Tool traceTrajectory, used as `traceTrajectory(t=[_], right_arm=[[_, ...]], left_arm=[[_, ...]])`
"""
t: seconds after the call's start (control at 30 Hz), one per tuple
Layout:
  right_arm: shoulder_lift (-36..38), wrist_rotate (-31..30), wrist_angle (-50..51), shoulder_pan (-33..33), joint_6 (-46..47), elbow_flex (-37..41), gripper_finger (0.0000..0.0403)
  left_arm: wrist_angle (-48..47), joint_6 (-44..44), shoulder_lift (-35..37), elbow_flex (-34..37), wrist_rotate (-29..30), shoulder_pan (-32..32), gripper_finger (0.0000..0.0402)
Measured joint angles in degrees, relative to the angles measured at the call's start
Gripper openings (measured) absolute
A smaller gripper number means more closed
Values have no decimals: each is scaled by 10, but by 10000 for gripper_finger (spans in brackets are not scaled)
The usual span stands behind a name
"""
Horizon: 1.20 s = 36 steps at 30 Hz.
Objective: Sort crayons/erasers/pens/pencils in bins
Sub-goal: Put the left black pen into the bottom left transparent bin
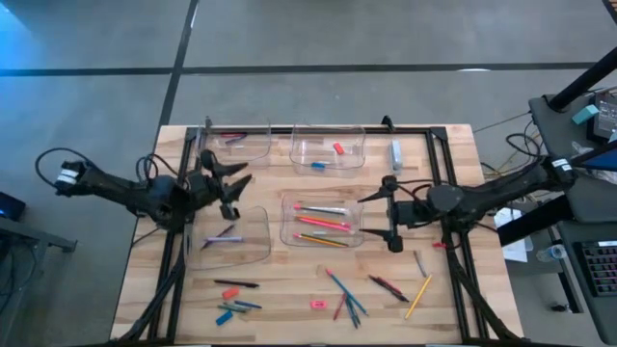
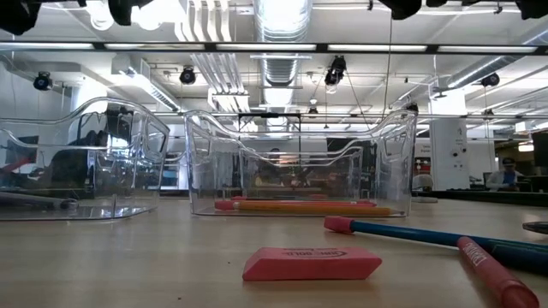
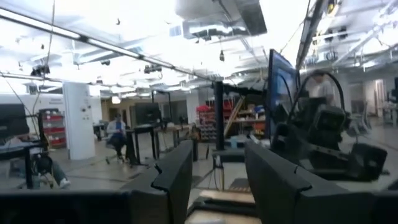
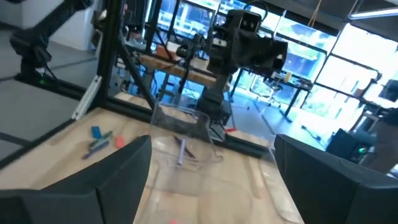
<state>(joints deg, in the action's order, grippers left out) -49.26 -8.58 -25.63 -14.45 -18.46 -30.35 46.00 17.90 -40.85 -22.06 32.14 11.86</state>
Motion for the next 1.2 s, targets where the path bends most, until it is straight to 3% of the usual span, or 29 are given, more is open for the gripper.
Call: traceTrajectory(t=[0.2,0.4,0.7,1.2], right_arm=[[53,0,52,15,-3,0,326],[69,-5,67,15,67,0,326],[52,-4,75,3,190,7,326],[-34,-3,39,-30,204,0,326]], left_arm=[[-8,-58,-5,-3,-57,-62,132],[-54,-146,-27,-1,-108,-70,132],[-91,-251,-3,-1,-261,-70,132],[-194,-266,16,0,-260,-70,132]])
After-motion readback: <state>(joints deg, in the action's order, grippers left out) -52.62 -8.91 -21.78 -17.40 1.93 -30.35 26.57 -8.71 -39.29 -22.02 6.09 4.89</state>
